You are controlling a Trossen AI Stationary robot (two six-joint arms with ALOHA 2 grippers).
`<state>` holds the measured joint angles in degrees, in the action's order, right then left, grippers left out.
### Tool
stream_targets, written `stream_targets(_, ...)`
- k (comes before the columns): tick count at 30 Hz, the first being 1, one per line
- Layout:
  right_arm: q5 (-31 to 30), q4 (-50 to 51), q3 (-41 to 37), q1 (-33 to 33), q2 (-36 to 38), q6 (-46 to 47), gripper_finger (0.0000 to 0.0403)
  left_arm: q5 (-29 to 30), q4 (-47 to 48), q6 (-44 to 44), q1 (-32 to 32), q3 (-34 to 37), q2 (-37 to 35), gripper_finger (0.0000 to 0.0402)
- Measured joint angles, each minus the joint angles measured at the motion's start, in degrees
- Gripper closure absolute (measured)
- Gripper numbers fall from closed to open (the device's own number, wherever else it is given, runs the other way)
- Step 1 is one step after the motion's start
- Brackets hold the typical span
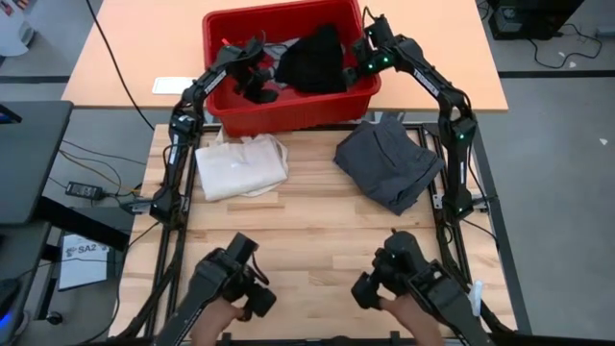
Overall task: Fold laundry
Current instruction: Fold the black shirt
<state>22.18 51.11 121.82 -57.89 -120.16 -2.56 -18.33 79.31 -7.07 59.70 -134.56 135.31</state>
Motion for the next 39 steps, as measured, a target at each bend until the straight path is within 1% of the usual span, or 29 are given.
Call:
stream_targets(3,1.2,3.6,-0.1,0.6,1.0,-0.9,0.0197,-0.8,2.4,-0.9,-1.3,0.2,-1.7,0.0212)
stream_targets(5,3.0,5.5,-0.1,0.9,1.8,-1.4,0.0197,-1.6,-0.1,-0.7,-1.9,-0.4,-3.5,0.0212)
stream_targets(8,3.6,5.3,-0.1,1.0,3.3,-2.2,0.0197,-0.7,-10.7,1.1,-1.9,-0.5,-4.9,0.0212)
stream_targets(11,3.2,1.2,-0.1,1.0,5.2,-2.2,0.0197,1.9,-24.2,1.6,-1.6,-0.2,-4.6,0.0212)
stream_targets(14,3.1,-3.5,-0.1,0.5,6.3,-1.5,0.0197,3.5,-36.2,2.6,-1.8,-0.2,-2.3,0.0208)
stream_targets(16,1.8,-4.8,-0.1,0.4,6.6,-1.5,0.0197,3.7,-40.3,5.3,-1.9,-0.1,0.4,0.0198)
stream_targets(19,-1.5,-5.1,-0.1,0.1,6.9,-1.5,0.0197,8.1,-42.6,6.8,-1.9,0.2,4.2,0.0181)
stream_targets(21,-2.0,-4.8,-0.1,-0.1,6.9,-1.5,0.0197,11.2,-44.5,6.9,-1.8,0.1,5.7,0.0172)
stream_targets(23,-2.0,-4.5,-0.1,-0.4,6.9,-1.5,0.0197,12.5,-46.1,6.8,-1.7,-0.1,7.2,0.0166)
stream_targets(27,-2.9,-5.2,-0.1,-0.4,6.9,-1.5,0.0197,12.5,-46.2,4.7,-1.6,0.1,10.0,0.0164)
stream_targets(31,-3.1,-5.7,-0.1,-0.7,6.9,-1.2,0.0197,12.4,-45.3,2.7,-1.7,-0.1,10.7,0.0165)
stream_targets(33,-3.0,-5.7,-0.1,-0.9,6.9,-0.5,0.0197,12.6,-44.1,2.4,-1.7,0.0,11.0,0.0176)
stream_targets(35,-3.1,-5.7,-0.1,-1.1,6.9,0.0,0.0197,13.6,-44.1,0.7,-1.8,0.0,11.0,0.0203)
stream_targets(37,-3.1,-5.7,-0.1,-1.2,6.9,0.1,0.0197,14.5,-44.5,-1.2,-1.9,-0.2,11.0,0.0249)
stream_targets(39,-4.1,-5.7,-0.1,-1.2,6.9,1.2,0.0197,14.5,-44.8,-2.4,-1.9,-0.3,11.0,0.0308)
